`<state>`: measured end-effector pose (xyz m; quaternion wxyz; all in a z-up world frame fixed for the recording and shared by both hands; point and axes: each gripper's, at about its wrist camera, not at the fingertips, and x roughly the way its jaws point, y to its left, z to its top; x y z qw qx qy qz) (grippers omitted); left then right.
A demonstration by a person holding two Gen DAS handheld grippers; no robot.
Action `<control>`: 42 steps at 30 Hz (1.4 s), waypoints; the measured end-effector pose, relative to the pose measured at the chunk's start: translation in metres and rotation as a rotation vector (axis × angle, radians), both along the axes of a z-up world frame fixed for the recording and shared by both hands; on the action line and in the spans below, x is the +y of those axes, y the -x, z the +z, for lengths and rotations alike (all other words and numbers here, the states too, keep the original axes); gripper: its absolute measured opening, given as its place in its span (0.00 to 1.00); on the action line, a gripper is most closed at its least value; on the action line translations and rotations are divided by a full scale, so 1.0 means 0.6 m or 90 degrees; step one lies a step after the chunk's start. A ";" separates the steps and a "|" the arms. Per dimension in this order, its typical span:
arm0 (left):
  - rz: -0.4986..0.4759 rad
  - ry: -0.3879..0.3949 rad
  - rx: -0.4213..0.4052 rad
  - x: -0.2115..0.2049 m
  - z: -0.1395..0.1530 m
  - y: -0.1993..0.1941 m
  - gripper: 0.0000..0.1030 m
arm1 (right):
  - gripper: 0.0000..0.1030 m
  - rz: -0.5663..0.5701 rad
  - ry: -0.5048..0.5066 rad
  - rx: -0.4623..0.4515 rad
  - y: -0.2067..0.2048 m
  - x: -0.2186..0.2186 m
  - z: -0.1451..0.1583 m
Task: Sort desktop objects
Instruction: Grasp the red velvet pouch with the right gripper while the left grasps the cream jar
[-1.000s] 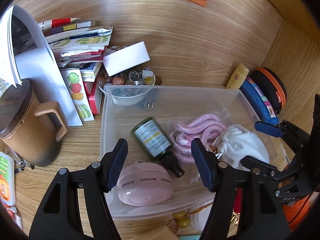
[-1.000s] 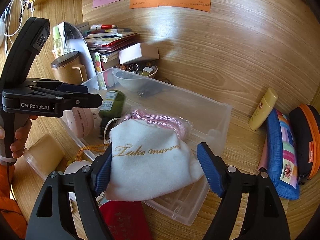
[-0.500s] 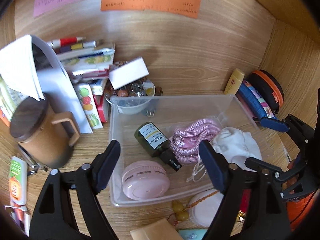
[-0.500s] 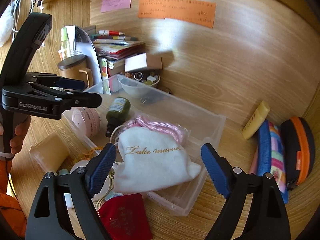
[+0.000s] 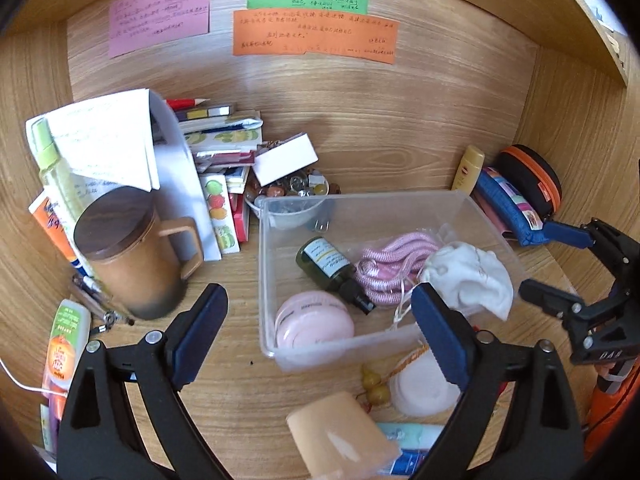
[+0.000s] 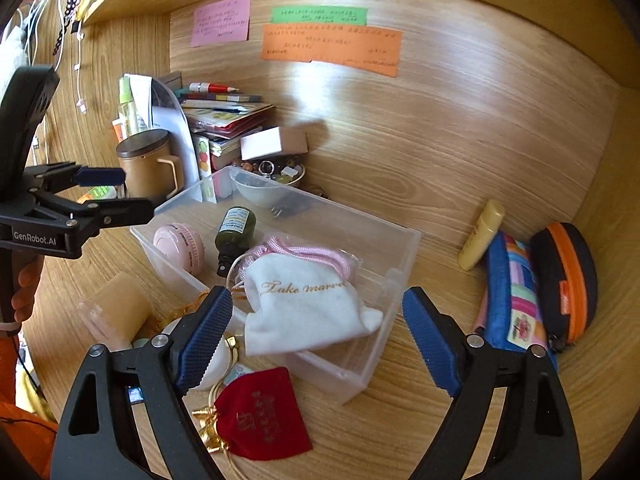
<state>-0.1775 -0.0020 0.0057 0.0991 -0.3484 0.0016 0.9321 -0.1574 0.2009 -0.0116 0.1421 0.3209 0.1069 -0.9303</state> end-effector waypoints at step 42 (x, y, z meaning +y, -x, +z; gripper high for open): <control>-0.138 -0.001 -0.142 -0.010 -0.147 -0.060 0.95 | 0.83 -0.063 -0.013 -0.180 -0.075 -0.018 -0.152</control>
